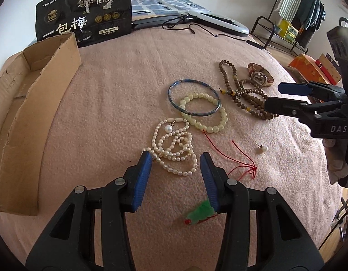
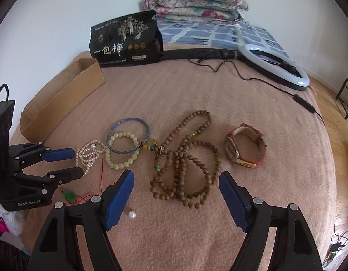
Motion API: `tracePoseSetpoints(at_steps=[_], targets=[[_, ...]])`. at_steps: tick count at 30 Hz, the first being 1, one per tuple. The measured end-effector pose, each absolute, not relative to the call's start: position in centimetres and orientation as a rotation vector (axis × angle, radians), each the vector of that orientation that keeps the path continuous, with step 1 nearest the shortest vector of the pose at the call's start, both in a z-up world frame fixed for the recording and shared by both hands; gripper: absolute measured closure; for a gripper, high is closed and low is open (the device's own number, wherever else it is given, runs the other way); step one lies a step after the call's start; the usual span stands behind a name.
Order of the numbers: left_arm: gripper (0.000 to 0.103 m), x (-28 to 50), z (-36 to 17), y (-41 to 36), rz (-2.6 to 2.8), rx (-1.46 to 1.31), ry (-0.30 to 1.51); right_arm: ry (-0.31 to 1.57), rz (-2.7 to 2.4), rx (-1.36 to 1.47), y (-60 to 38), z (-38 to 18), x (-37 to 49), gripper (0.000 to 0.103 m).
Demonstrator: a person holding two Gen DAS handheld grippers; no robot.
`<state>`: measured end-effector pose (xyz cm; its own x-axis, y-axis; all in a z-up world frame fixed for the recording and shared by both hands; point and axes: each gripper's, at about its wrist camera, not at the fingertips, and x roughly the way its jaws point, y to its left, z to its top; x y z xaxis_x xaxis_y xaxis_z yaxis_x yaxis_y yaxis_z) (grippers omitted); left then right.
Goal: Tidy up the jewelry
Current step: 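Grasp the white pearl necklace with the left tool while the right tool grasps the brown bead necklace, then carry both necklaces over the cardboard box with both tools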
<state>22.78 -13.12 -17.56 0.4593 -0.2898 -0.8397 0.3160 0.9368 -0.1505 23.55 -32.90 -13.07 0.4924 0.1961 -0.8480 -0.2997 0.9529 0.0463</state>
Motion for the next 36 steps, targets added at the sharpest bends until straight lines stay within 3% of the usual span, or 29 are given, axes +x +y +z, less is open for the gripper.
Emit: tracePoseSetpoints(at_steps=[10, 16, 21, 24, 26, 30, 36], targets=[[0.057, 23.5, -18.4, -13.1, -0.368, 0.034, 1.033, 1.083, 0.278, -0.232, -31.1, -15.9, 26.5, 0.021], [0.076, 23.9, -18.8, -12.8, -0.359, 0.035, 1.027, 1.112, 0.252, -0.251, -31.2, -17.2, 27.7, 0.011], [0.090, 24.1, -18.8, -12.0, -0.360, -0.009, 1.033, 1.133, 0.269, -0.183, -32.1, -17.6, 28.2, 0.014], [0.094, 24.1, -18.7, -11.9, -0.360, -0.022, 1.035, 1.133, 0.283, -0.169, -32.4, -17.3, 28.0, 0.032], [0.094, 24.0, -18.5, -11.8, -0.359, -0.039, 1.039, 1.137, 0.286, -0.162, -32.5, -17.1, 28.0, 0.060], [0.095, 23.7, -17.7, -11.5, -0.365, -0.077, 1.036, 1.156, 0.313, -0.133, -33.0, -16.6, 28.0, 0.093], [0.098, 22.8, -15.6, -11.2, -0.371, -0.082, 0.982, 1.126, 0.324, -0.068, -33.8, -15.1, 27.0, 0.093]])
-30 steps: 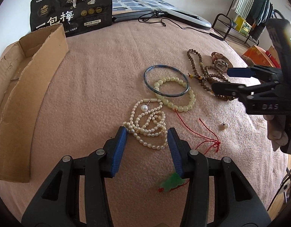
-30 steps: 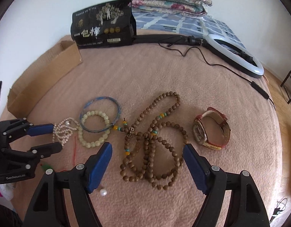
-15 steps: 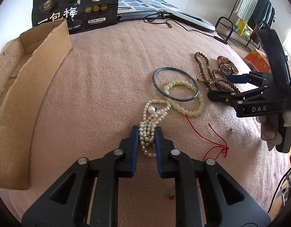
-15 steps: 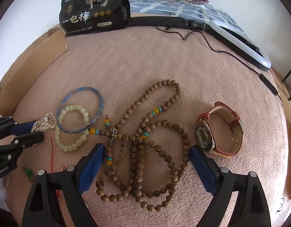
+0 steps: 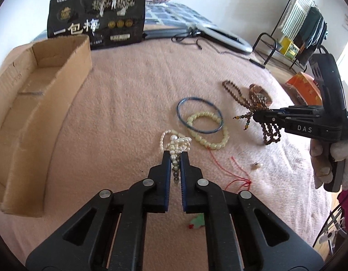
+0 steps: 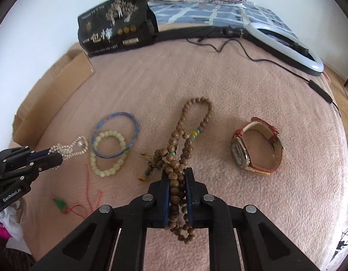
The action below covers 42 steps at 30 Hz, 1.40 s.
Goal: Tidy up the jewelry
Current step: 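Carry both necklaces over the cardboard box with both tools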
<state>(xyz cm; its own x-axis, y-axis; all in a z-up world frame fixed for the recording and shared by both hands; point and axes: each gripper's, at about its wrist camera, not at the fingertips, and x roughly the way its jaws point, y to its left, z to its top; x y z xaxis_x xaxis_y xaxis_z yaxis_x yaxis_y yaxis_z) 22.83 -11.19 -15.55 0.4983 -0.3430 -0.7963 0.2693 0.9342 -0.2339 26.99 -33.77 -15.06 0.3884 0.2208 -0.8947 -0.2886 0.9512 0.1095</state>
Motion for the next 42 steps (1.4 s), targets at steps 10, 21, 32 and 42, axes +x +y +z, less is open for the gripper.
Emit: tracePoseSetpoints(at_steps=[10, 21, 32, 42], targets=[[0.098, 21.1, -11.2, -9.8, -0.386, -0.106, 0.885, 0.996, 0.304, -0.028, -34.3, -8.9, 24.5, 0.093], [0.098, 19.3, -6.4, -6.7, -0.372, -0.132, 0.774, 0.887, 0.323, -0.057, -31.9, -3.0, 22.1, 0.093], [0.098, 18.8, -3.9, -1.7, -0.312, -0.158, 0.711, 0.815, 0.409, -0.092, -25.8, 0.5, 21.5, 0.093], [0.098, 18.9, -3.3, 4.4, -0.223, -0.178, 0.686, 0.786, 0.501, -0.123, -18.5, 1.5, 22.7, 0.093]])
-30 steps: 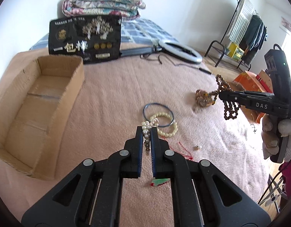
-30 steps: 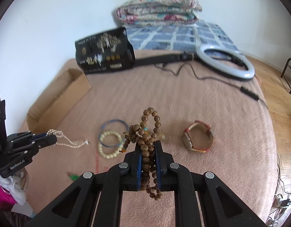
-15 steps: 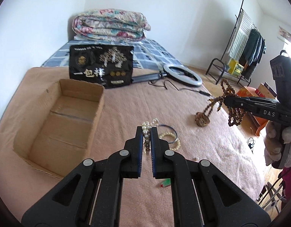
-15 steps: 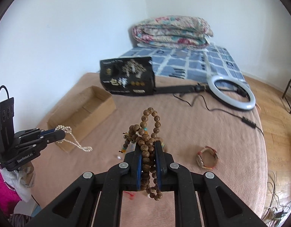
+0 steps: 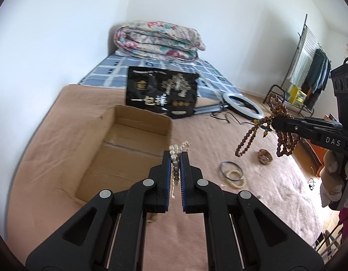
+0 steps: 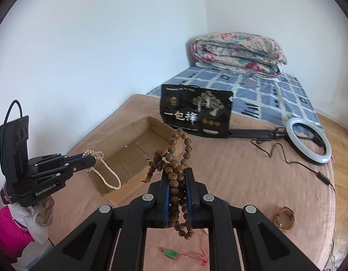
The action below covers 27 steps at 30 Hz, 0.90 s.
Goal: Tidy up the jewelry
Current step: 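Carry both necklaces over the cardboard box with both tools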
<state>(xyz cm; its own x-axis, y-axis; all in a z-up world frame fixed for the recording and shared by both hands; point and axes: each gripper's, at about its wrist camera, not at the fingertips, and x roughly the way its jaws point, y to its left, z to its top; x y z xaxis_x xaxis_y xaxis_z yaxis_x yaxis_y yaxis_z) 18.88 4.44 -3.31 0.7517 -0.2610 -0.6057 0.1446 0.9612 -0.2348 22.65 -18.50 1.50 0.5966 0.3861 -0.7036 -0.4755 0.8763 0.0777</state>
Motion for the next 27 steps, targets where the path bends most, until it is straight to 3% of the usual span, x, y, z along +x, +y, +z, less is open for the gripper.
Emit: tracePoseSetpoints(at_steps=[27], targets=[[0.098, 22.5, -8.8, 13.2, -0.098, -0.221, 0.756, 0.860, 0.603, -0.151, -4.7, -4.6, 28.6, 0.093]])
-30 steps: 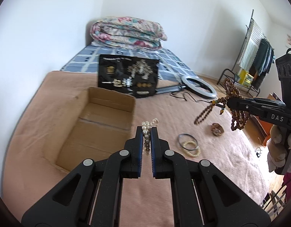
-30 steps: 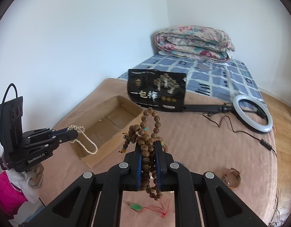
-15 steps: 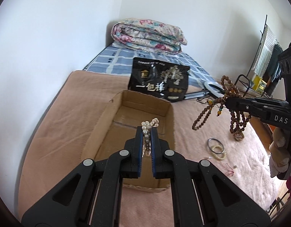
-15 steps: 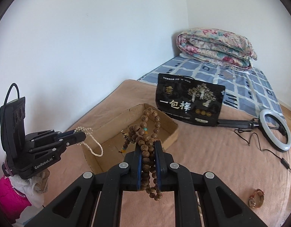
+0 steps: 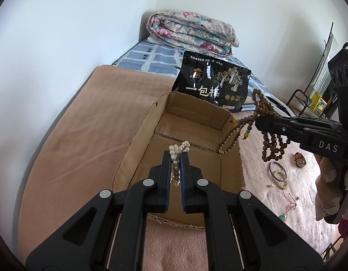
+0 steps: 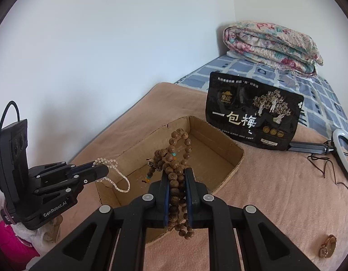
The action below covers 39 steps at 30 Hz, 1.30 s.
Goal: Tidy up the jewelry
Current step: 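Carry both necklaces over the cardboard box with both tools, then open both tools to drop the necklaces into the cardboard box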
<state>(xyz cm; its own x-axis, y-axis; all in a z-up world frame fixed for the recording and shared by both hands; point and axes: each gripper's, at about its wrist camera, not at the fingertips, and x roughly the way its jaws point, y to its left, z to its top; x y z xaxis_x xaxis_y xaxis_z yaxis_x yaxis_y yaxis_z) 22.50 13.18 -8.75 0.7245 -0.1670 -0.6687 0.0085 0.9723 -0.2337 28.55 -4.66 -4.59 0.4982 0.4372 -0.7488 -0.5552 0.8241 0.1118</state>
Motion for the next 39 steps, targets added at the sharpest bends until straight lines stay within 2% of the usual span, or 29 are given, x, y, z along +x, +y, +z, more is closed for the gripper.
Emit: tracePoseSetpoints(at_steps=[18, 21, 22, 23, 24, 25, 26, 28, 32, 39], targets=[[0.098, 23.6, -11.4, 13.5, -0.089, -0.222, 0.816, 0.944, 0.582, -0.144, -2.4, -9.7, 31.5, 0.093], [0.098, 23.7, -11.5, 13.5, -0.085, -0.224, 0.819, 0.950, 0.582, -0.141, -2.4, -9.9, 31.6, 0.090], [0.098, 23.7, -11.5, 13.5, -0.080, -0.225, 0.822, 0.948, 0.579, -0.146, -2.4, -9.9, 31.5, 0.082], [0.097, 23.7, -11.6, 13.6, -0.080, -0.228, 0.828, 0.945, 0.575, -0.151, -2.3, -9.9, 31.5, 0.069], [0.093, 23.8, -11.6, 13.6, -0.082, -0.233, 0.833, 0.939, 0.570, -0.158, -2.4, -9.8, 31.4, 0.063], [0.079, 23.7, -11.6, 13.7, -0.077, -0.238, 0.834, 0.933, 0.563, -0.161, -2.4, -9.7, 31.3, 0.050], [0.066, 23.6, -11.6, 13.8, -0.073, -0.240, 0.829, 0.923, 0.559, -0.160, -2.5, -9.4, 31.2, 0.042], [0.064, 23.3, -11.3, 13.8, -0.060, -0.237, 0.813, 0.904, 0.551, -0.154, -2.7, -9.0, 30.9, 0.034], [0.064, 22.9, -11.1, 13.8, -0.055, -0.236, 0.810, 0.892, 0.542, -0.144, -3.0, -8.3, 30.7, 0.028], [0.064, 22.2, -10.1, 13.5, -0.046, -0.227, 0.797, 0.874, 0.533, -0.125, -3.9, -7.1, 30.0, 0.025]])
